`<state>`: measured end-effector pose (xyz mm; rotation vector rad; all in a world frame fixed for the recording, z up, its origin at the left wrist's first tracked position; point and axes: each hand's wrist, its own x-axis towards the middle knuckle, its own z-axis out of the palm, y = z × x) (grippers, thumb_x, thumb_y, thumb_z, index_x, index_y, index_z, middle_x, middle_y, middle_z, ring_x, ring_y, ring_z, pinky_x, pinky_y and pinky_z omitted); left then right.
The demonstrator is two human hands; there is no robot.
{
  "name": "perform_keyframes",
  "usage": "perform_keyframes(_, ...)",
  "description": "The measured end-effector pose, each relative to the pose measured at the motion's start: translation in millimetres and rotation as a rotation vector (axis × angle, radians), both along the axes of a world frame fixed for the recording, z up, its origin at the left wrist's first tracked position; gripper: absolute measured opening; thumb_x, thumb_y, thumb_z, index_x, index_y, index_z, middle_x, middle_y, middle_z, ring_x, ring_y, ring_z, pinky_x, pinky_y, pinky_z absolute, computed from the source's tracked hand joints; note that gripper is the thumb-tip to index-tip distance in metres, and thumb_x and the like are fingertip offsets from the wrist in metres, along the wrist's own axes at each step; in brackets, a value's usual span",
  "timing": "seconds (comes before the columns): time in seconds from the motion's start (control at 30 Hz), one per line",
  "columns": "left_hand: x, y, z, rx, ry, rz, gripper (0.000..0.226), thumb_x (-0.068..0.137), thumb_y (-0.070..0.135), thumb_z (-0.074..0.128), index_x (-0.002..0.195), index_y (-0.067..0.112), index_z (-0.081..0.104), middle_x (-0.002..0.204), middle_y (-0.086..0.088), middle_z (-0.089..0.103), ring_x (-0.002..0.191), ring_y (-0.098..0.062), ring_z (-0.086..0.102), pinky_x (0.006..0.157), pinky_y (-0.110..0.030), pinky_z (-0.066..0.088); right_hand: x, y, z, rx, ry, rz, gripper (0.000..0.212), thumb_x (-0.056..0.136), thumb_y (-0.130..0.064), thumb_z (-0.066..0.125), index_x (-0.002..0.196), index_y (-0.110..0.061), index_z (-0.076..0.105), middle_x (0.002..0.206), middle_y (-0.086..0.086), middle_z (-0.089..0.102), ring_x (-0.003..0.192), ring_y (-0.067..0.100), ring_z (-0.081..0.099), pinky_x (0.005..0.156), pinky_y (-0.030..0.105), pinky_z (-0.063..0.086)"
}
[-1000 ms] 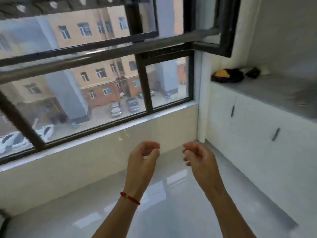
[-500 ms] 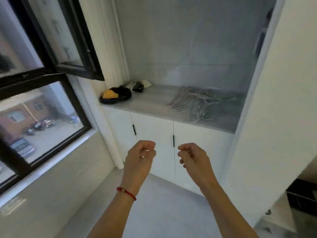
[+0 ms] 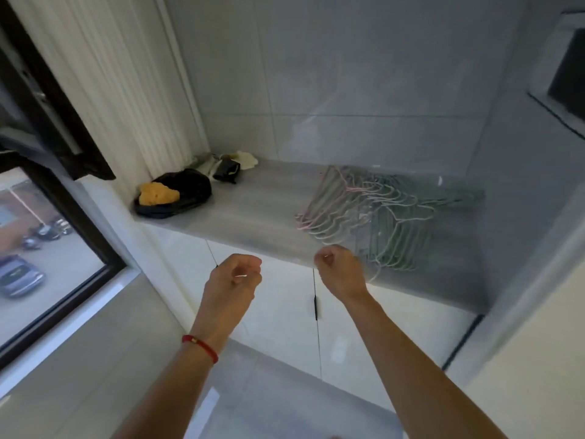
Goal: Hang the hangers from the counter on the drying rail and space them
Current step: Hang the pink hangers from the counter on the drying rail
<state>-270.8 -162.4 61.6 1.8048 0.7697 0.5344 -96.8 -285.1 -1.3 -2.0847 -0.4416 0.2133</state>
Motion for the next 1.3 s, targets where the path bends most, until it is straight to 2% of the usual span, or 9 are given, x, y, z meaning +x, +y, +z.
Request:
perform_keyframes(0.17,64.1,36.7,-8.6,-0.016,0.036,0.054,0.019,0.093,0.009,0.062,0.100,0.024,0.072,0.104,0.000,0.073,0.100,-0.023,0.068,0.082,-0.043,0.062,116.3,71.6,-26.1,-0.276,-0.091,0.023,0.035,0.100,-0.033,0.049,0.109,-0.009,0.073,0.111,0.013,0.074,0.106,0.030,0.068,0.088,0.035,0.053)
perform_keyframes(0.43,124.6,77.0,-14.8,-0.074,0.110,0.170,0.027,0.096,0.002,0.057,0.107,0.023,0.071,0.103,0.002,0.076,0.097,-0.016,0.070,0.079,-0.037,0.060,206.2,137.5,-38.9,-0.501,-0.092,-0.088,0.041,0.089,-0.044,0.061,0.107,-0.008,0.068,0.108,0.014,0.072,0.103,0.032,0.069,0.081,0.035,0.054)
perform_keyframes(0.6,136.9,83.8,-20.6,-0.118,0.152,0.194,0.026,0.097,0.004,0.057,0.109,0.023,0.070,0.103,0.004,0.077,0.096,-0.013,0.070,0.078,-0.034,0.060,212.9,149.7,-34.9,-0.307,0.021,-0.160,0.041,0.092,-0.036,0.051,0.100,0.000,0.069,0.100,0.021,0.073,0.094,0.036,0.070,0.074,0.036,0.052)
perform_keyframes(0.73,135.3,80.0,-19.5,-0.133,0.156,0.209,0.028,0.095,0.004,0.057,0.106,0.026,0.071,0.098,0.004,0.078,0.094,-0.014,0.071,0.081,-0.040,0.061,209.8,148.5,-30.7,0.054,0.018,-0.150,0.028,0.100,-0.023,0.050,0.093,-0.001,0.065,0.089,0.018,0.073,0.074,0.031,0.069,0.059,0.026,0.042)
perform_keyframes(0.83,121.8,71.6,-16.3,-0.141,0.150,0.235,0.029,0.094,0.004,0.057,0.103,0.027,0.072,0.096,0.005,0.078,0.092,-0.012,0.071,0.081,-0.039,0.062,197.3,143.5,-25.2,0.163,-0.023,-0.022,0.026,0.103,-0.030,0.045,0.095,-0.013,0.062,0.080,0.007,0.073,0.067,0.026,0.071,0.061,0.043,0.060)
perform_keyframes(0.93,101.2,59.6,-11.7,-0.155,0.116,0.262,0.028,0.094,0.005,0.057,0.102,0.027,0.072,0.097,0.006,0.078,0.094,-0.013,0.071,0.081,-0.040,0.061,165.4,129.8,-6.9,0.209,-0.081,0.124,0.021,0.104,-0.031,0.047,0.094,-0.017,0.059,0.076,0.003,0.072,0.062,0.020,0.070,0.057,0.045,0.061)
perform_keyframes(1.1,59.5,38.6,-10.9,-0.217,0.033,0.267,0.018,0.091,0.028,0.068,0.109,0.028,0.071,0.107,0.002,0.075,0.097,-0.013,0.070,0.084,-0.039,0.062,62.0,103.2,11.7,0.301,-0.129,0.385,0.014,0.101,-0.030,0.053,0.095,-0.020,0.060,0.075,-0.003,0.071,0.060,0.010,0.068,0.052,0.027,0.059)
perform_keyframes(1.2,32.7,21.9,-15.4,-0.321,0.024,0.295,0.040,0.096,0.042,0.066,0.133,0.027,0.060,0.129,0.009,0.061,0.115,-0.011,0.060,0.101,-0.045,0.054,-15.7,85.7,-0.8,0.267,-0.182,0.481,0.021,0.101,-0.042,0.049,0.097,-0.024,0.059,0.090,-0.013,0.070,0.079,0.002,0.068,0.067,0.013,0.056)
perform_keyframes(1.3,-3.0,-2.8,-26.0,-0.574,-0.058,0.345,0.038,0.096,0.051,0.060,0.121,0.023,0.066,0.126,0.004,0.064,0.118,-0.020,0.061,0.100,-0.053,0.054,-87.7,64.0,-16.7,0.294,-0.236,0.577,0.026,0.100,-0.053,0.041,0.103,-0.031,0.055,0.100,-0.025,0.053,0.101,-0.006,0.057,0.081,0.003,0.046)
